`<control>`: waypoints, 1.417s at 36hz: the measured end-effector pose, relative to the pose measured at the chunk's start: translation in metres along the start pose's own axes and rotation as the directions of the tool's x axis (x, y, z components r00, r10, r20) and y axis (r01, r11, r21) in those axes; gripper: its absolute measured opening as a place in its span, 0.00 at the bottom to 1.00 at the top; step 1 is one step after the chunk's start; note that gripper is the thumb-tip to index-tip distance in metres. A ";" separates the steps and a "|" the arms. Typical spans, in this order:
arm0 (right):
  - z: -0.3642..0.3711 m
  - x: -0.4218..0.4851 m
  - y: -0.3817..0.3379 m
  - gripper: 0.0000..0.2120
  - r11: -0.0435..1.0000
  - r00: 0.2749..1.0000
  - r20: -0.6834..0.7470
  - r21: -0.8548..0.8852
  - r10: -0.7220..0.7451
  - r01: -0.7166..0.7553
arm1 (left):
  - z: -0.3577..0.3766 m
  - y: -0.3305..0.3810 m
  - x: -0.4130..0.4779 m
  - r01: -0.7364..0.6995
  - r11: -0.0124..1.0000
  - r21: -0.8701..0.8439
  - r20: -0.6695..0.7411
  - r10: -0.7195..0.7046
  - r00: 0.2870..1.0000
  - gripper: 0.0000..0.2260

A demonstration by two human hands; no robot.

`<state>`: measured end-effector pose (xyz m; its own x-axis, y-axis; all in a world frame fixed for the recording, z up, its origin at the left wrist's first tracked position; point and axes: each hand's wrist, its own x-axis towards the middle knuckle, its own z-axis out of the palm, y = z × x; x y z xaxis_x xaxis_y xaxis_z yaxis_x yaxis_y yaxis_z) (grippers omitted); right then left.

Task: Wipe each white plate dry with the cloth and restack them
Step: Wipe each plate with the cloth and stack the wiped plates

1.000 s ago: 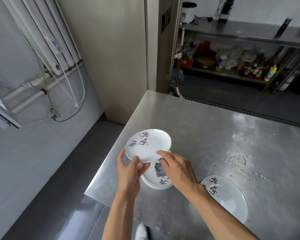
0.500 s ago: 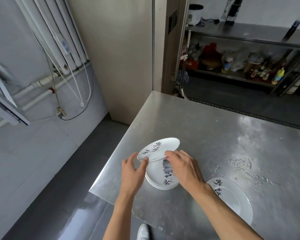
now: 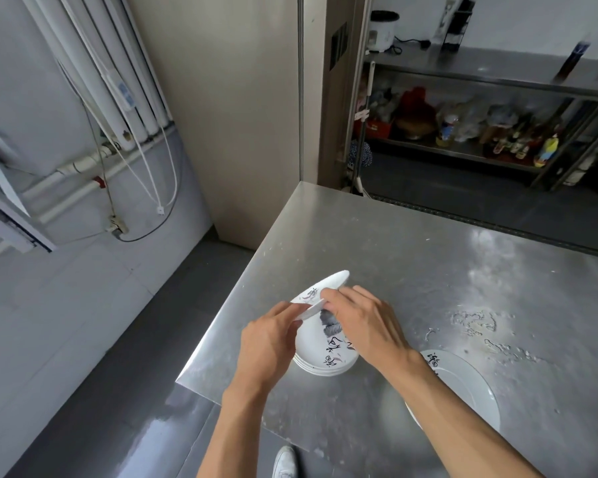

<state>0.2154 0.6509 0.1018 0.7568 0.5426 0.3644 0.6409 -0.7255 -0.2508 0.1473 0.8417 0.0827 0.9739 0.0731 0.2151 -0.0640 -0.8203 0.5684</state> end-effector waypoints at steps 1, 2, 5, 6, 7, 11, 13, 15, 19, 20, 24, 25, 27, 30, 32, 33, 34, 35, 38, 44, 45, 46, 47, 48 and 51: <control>0.000 0.001 0.000 0.15 1.000 1.000 -0.007 0.010 0.006 -0.006 | 0.000 0.000 0.001 0.014 1.000 -0.013 0.005 -0.014 1.000 0.16; 0.000 0.002 0.000 0.17 1.000 1.000 -0.012 0.018 0.014 -0.013 | 0.001 -0.001 0.001 0.038 0.999 -0.037 0.015 -0.037 0.999 0.15; 0.003 0.005 -0.001 0.21 0.998 0.999 -0.032 0.055 0.034 -0.032 | 0.007 -0.003 -0.001 0.170 0.961 -0.217 0.115 -0.148 0.982 0.16; 0.004 0.005 -0.001 0.20 0.996 0.997 -0.056 0.083 0.047 -0.042 | 0.010 -0.004 -0.002 0.219 0.924 -0.314 0.159 -0.176 0.972 0.16; 0.006 0.005 -0.001 0.18 0.991 0.993 -0.093 0.119 0.075 -0.064 | 0.012 -0.003 -0.004 0.254 0.874 -0.413 0.186 -0.192 0.964 0.15; 0.014 0.001 0.000 0.07 0.913 0.921 -0.201 0.313 0.334 -0.262 | 0.015 0.005 -0.013 0.312 0.545 -0.779 0.212 -0.239 0.948 0.13; 0.015 0.000 0.000 0.04 0.833 0.861 -0.215 0.439 0.461 -0.336 | 0.016 0.007 -0.016 0.369 0.363 -0.855 0.274 -0.287 0.918 0.13; 0.016 0.001 -0.001 0.03 0.758 0.807 -0.210 0.531 0.552 -0.380 | 0.018 0.007 -0.018 0.412 0.279 -0.867 0.312 -0.339 0.888 0.13; 0.017 0.003 -0.006 0.11 0.706 0.825 -0.077 0.565 0.559 -0.426 | 0.021 0.007 -0.019 0.454 0.169 -0.875 0.363 -0.392 0.846 0.13; 0.016 0.004 -0.006 0.13 0.707 0.838 -0.043 0.563 0.544 -0.429 | 0.021 0.008 -0.019 0.459 0.152 -0.875 0.370 -0.402 0.838 0.13; 0.013 0.004 -0.005 0.16 0.734 0.872 0.022 0.529 0.490 -0.426 | 0.020 0.009 -0.020 0.461 0.110 -0.881 0.377 -0.426 0.822 0.16; 0.013 0.004 -0.004 0.15 0.747 0.878 0.028 0.513 0.478 -0.424 | 0.019 0.008 -0.021 0.456 0.097 -0.884 0.377 -0.428 0.821 0.16; 0.013 0.002 -0.002 0.13 0.770 0.886 0.045 0.475 0.462 -0.426 | 0.019 0.007 -0.022 0.447 0.078 -0.891 0.375 -0.429 0.822 0.16; 0.012 0.000 -0.001 0.14 0.784 0.889 0.091 0.437 0.449 -0.441 | 0.018 0.006 -0.024 0.435 0.069 -0.898 0.370 -0.417 0.830 0.17; 0.011 0.001 -0.002 0.15 0.798 0.889 0.115 0.401 0.443 -0.450 | 0.018 0.006 -0.025 0.429 0.063 -0.901 0.369 -0.409 0.835 0.18; 0.011 0.002 -0.003 0.16 0.807 0.888 0.120 0.377 0.444 -0.455 | 0.018 0.006 -0.026 0.430 0.061 -0.901 0.371 -0.408 0.834 0.18; 0.011 0.002 -0.003 0.16 0.812 0.886 0.123 0.359 0.446 -0.459 | 0.018 0.006 -0.026 0.433 0.060 -0.900 0.373 -0.408 0.833 0.18; 0.011 0.003 -0.004 0.15 0.813 0.885 0.125 0.353 0.449 -0.463 | 0.018 0.007 -0.027 0.435 0.059 -0.898 0.376 -0.410 0.831 0.18; 0.014 0.005 -0.009 0.16 0.816 0.898 0.107 0.383 0.427 -0.433 | 0.019 0.008 -0.027 0.441 0.053 -0.896 0.381 -0.419 0.824 0.17; 0.015 0.006 -0.033 0.21 0.894 0.979 0.082 0.400 0.184 -0.202 | 0.018 0.007 -0.026 0.416 0.017 -0.909 0.369 -0.431 0.823 0.16; 0.015 0.006 -0.035 0.19 0.902 0.985 0.080 0.397 0.152 -0.172 | 0.018 0.006 -0.026 0.408 0.006 -0.913 0.364 -0.438 0.822 0.16; 0.015 0.005 -0.037 0.18 0.907 0.989 0.083 0.394 0.126 -0.149 | 0.018 0.004 -0.026 0.401 -0.006 -0.916 0.362 -0.446 0.819 0.15; 0.015 0.003 -0.039 0.16 0.911 0.990 0.091 0.392 0.104 -0.132 | 0.018 0.001 -0.027 0.395 -0.020 -0.918 0.361 -0.452 0.816 0.14; 0.015 0.002 -0.039 0.15 0.914 0.991 0.101 0.388 0.087 -0.120 | 0.019 -0.001 -0.027 0.387 -0.037 -0.921 0.361 -0.453 0.815 0.13; 0.014 -0.002 -0.037 0.13 0.933 0.988 0.136 0.343 0.066 -0.110 | 0.018 -0.006 -0.029 0.364 -0.099 -0.926 0.368 -0.449 0.814 0.14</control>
<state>0.1923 0.6832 0.0977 0.8080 0.5460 0.2214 0.5588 -0.5911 -0.5817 0.1230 0.8344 0.0586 0.9019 0.2188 -0.3724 0.1590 0.6334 0.7573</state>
